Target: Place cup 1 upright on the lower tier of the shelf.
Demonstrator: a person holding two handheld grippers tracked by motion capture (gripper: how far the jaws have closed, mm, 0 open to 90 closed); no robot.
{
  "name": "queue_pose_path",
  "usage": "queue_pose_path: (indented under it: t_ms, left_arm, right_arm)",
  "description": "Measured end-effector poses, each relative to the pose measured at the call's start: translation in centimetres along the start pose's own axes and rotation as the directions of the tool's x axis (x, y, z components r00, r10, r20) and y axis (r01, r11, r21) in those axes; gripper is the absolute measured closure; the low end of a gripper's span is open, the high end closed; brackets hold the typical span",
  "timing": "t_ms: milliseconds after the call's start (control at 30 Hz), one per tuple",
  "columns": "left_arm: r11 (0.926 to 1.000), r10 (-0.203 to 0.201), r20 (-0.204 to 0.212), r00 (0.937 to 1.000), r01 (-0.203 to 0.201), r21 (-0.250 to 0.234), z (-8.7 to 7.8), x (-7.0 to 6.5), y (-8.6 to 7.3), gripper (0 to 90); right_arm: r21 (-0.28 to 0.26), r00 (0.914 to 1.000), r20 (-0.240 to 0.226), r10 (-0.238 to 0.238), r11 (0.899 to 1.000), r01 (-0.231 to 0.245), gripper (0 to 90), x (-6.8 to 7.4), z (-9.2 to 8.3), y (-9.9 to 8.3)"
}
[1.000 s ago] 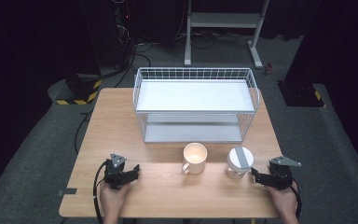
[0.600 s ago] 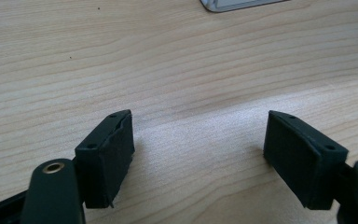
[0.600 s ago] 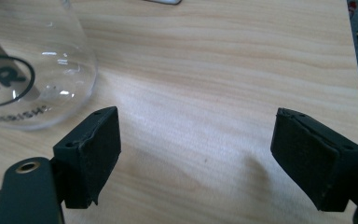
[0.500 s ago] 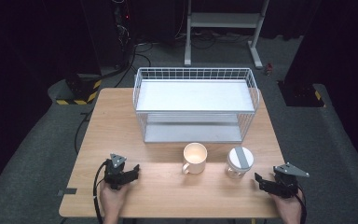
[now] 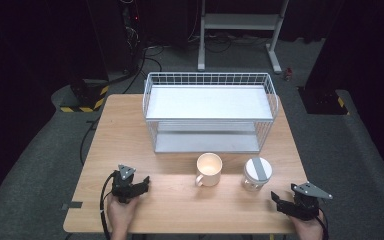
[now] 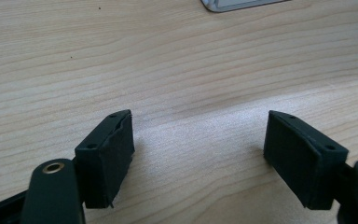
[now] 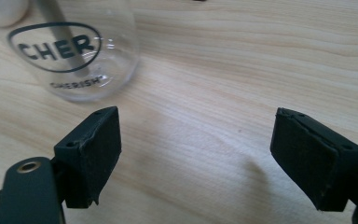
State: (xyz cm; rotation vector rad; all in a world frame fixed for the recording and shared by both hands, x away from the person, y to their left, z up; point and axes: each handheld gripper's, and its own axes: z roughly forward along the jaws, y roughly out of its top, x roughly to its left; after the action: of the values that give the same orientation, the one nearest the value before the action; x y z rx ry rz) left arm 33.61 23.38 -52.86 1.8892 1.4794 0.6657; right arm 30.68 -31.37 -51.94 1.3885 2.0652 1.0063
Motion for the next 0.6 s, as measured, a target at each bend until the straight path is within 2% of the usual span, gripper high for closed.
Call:
queue_pose_path:
  t_ms: [167,333,533,600]
  left_arm:
    - [1.0000,0.000,0.000,1.0000,0.000,0.000,0.0,0.0,0.0,24.5]
    - [1.0000,0.000,0.000,1.0000,0.000,0.000,0.0,0.0,0.0,24.5]
    - [1.0000,0.000,0.000,1.0000,0.000,0.000,0.0,0.0,0.0,24.5]
    - [1.0000,0.000,0.000,1.0000,0.000,0.000,0.0,0.0,0.0,24.5]
  right_arm:
    - [-0.004,0.9999,-0.002,-0.016,1.000,0.016,15.5,0.8,-0.2,-0.2]
    - [-0.021,0.9987,-0.027,-0.042,0.999,0.042,14.0,2.0,-0.4,-0.3]
    - [-0.036,0.9979,-0.051,-0.041,0.999,0.039,13.2,3.1,-0.4,-0.2]
    - [-0.046,0.9965,-0.064,-0.053,0.998,0.050,13.2,3.3,-0.3,0.0]
